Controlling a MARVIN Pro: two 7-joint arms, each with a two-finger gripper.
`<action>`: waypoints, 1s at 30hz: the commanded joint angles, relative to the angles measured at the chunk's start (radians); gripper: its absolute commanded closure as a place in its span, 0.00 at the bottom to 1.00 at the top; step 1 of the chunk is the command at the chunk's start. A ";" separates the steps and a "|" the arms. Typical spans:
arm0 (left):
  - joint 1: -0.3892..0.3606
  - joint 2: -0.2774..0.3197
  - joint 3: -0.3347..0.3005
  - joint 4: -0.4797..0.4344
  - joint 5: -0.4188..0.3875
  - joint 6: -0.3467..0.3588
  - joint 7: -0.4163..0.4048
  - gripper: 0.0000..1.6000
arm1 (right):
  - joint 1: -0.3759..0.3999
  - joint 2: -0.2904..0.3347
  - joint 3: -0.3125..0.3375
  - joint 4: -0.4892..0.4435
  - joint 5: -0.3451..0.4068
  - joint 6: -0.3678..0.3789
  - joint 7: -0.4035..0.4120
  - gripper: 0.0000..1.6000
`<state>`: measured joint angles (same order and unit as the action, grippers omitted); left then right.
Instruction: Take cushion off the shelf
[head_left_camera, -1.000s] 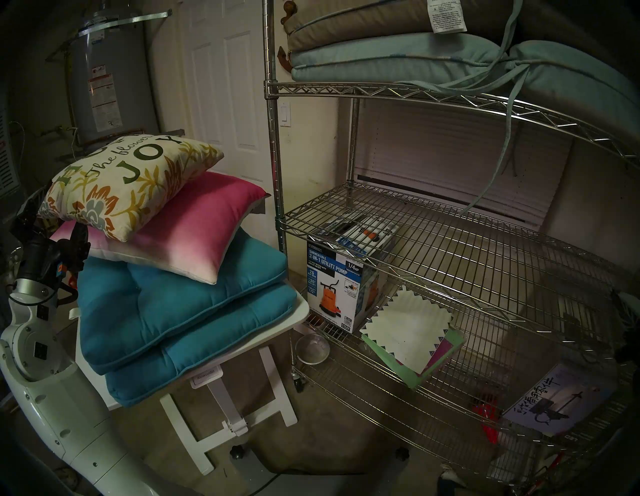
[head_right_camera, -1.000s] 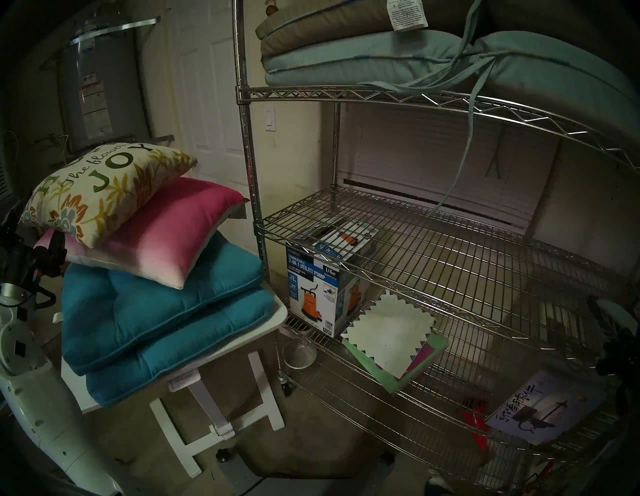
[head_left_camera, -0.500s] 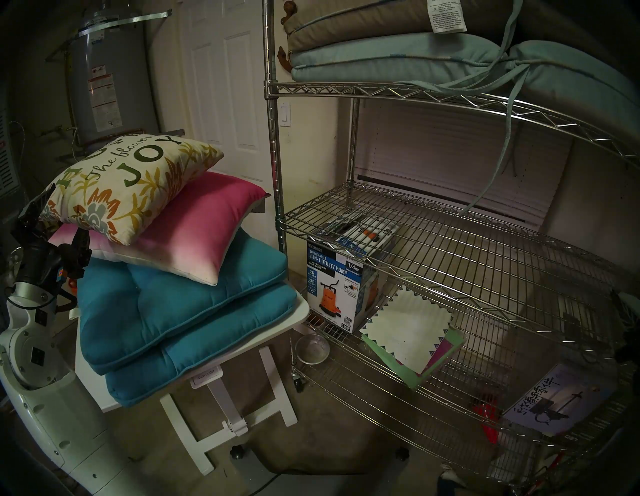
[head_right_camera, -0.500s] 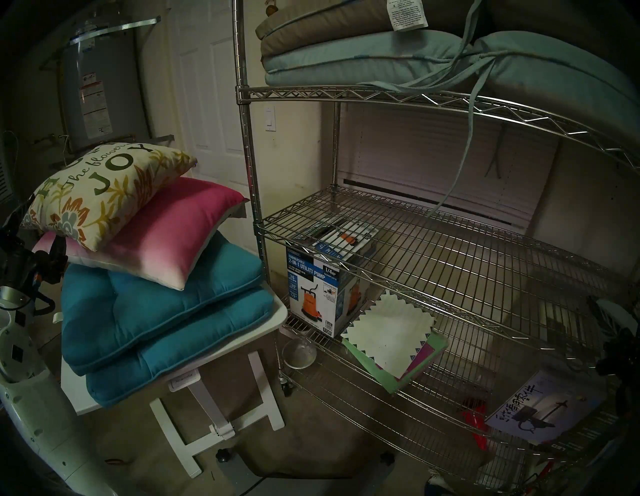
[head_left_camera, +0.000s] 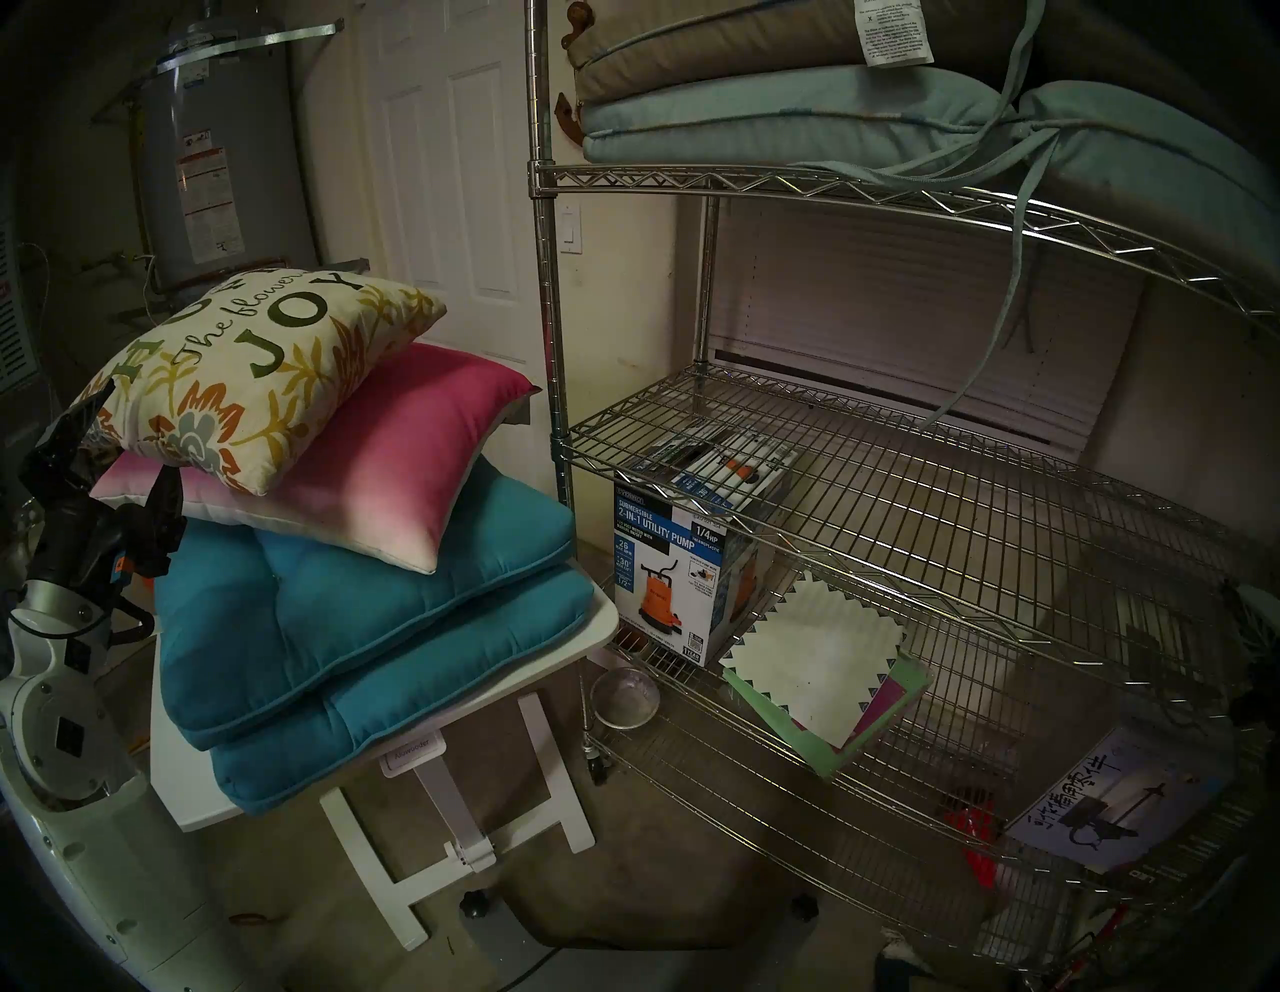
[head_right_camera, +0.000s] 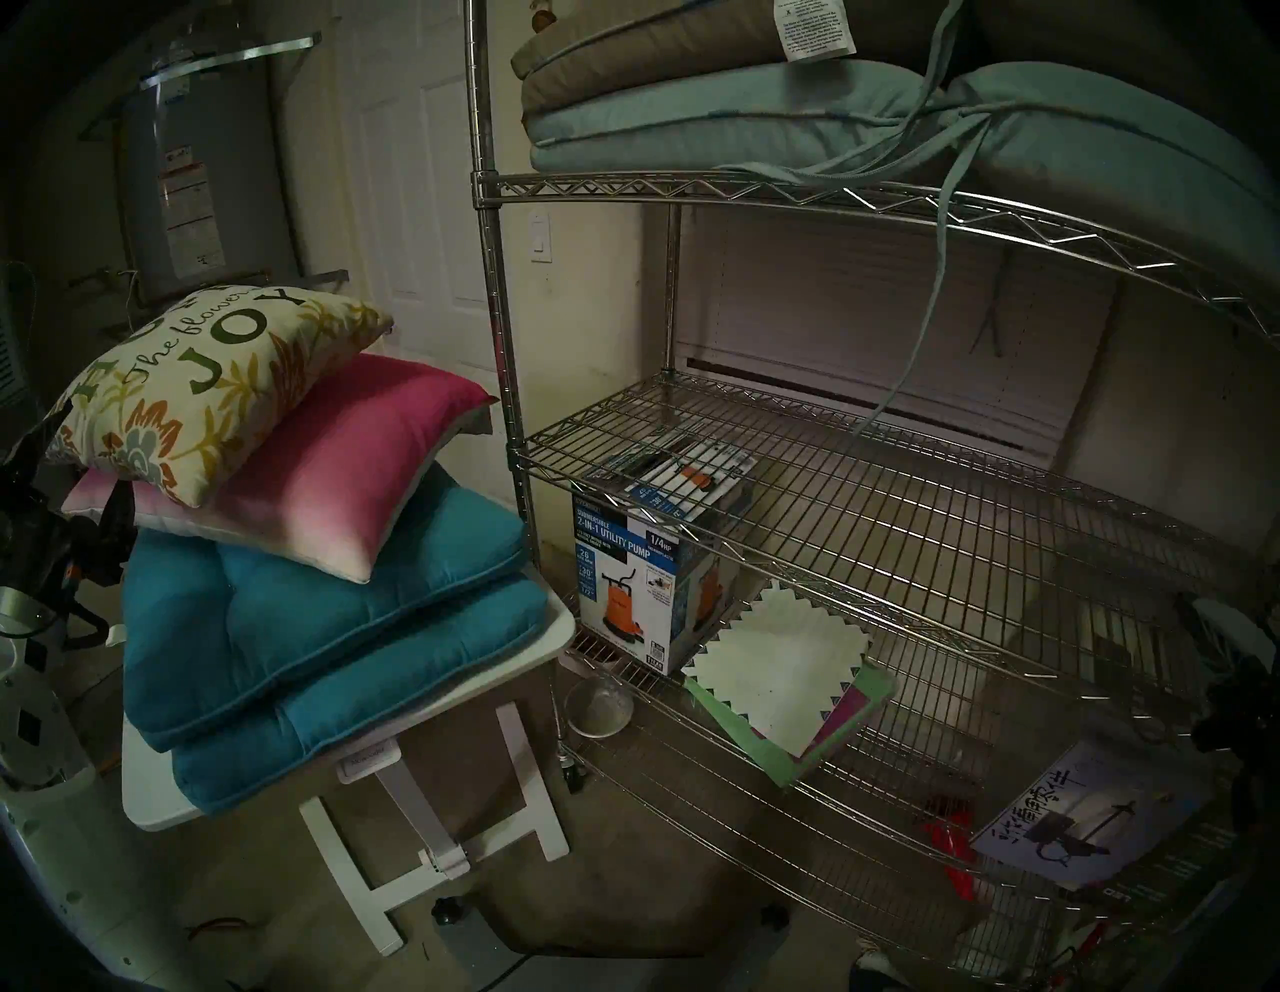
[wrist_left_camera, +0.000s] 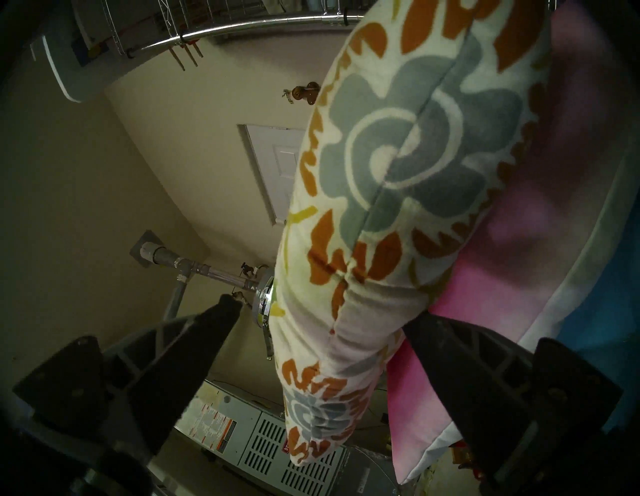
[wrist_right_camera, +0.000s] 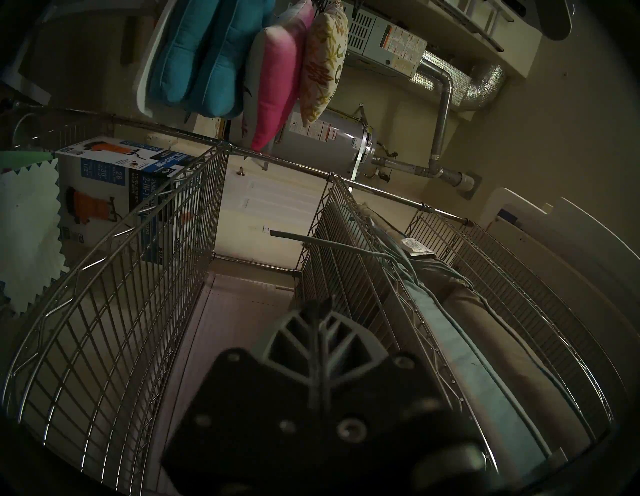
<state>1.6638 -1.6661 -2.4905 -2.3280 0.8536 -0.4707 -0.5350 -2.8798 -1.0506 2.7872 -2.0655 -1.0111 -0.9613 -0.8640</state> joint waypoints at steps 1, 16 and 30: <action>0.077 -0.003 0.012 -0.065 -0.022 0.028 0.015 0.00 | 0.000 0.001 0.003 0.001 0.007 0.001 -0.092 1.00; 0.189 -0.035 0.026 -0.115 -0.020 0.082 0.011 0.00 | 0.000 0.000 0.003 0.001 0.008 0.001 -0.090 1.00; 0.241 -0.058 0.050 -0.115 -0.064 0.000 0.047 0.00 | 0.000 -0.002 0.005 -0.003 0.017 0.001 -0.069 1.00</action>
<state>1.8739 -1.7195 -2.4461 -2.4165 0.8212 -0.4238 -0.5155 -2.8798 -1.0507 2.7875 -2.0660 -1.0086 -0.9613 -0.8640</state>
